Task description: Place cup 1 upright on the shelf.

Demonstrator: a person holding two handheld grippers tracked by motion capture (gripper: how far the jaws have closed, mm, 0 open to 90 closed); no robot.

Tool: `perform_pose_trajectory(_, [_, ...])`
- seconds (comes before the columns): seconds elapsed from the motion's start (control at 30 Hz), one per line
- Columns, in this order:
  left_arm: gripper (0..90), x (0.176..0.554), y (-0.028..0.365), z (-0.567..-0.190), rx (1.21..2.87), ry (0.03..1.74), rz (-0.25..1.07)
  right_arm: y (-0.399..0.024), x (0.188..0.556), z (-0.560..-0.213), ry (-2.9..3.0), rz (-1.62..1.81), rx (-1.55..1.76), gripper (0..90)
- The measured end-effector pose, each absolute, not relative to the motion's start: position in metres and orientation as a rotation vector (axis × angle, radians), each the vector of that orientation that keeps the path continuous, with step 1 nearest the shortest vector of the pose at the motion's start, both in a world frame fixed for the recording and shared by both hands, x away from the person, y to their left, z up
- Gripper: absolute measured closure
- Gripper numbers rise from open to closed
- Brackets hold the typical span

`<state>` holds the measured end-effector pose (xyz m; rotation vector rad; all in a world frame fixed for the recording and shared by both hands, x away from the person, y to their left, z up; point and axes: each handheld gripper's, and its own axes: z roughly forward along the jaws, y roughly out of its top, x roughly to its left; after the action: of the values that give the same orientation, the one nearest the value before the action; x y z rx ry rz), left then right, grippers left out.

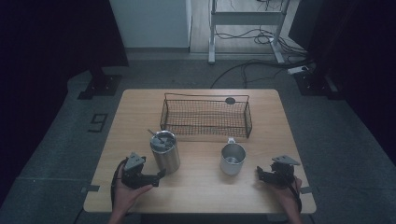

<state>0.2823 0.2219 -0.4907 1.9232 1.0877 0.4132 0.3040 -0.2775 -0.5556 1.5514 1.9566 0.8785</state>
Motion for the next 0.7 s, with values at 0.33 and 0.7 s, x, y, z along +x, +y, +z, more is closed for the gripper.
perform_pose_trajectory(0.33, [0.0,0.296,0.216,-0.482,1.902,1.075,0.401,-0.277,0.304,-0.556,1.956,0.876,1.552,12.9])
perform_pose_trajectory(0.7, [0.0,0.307,0.206,-0.475,1.893,1.045,0.426,-0.278,0.304,-0.556,1.952,0.876,1.555,12.9])
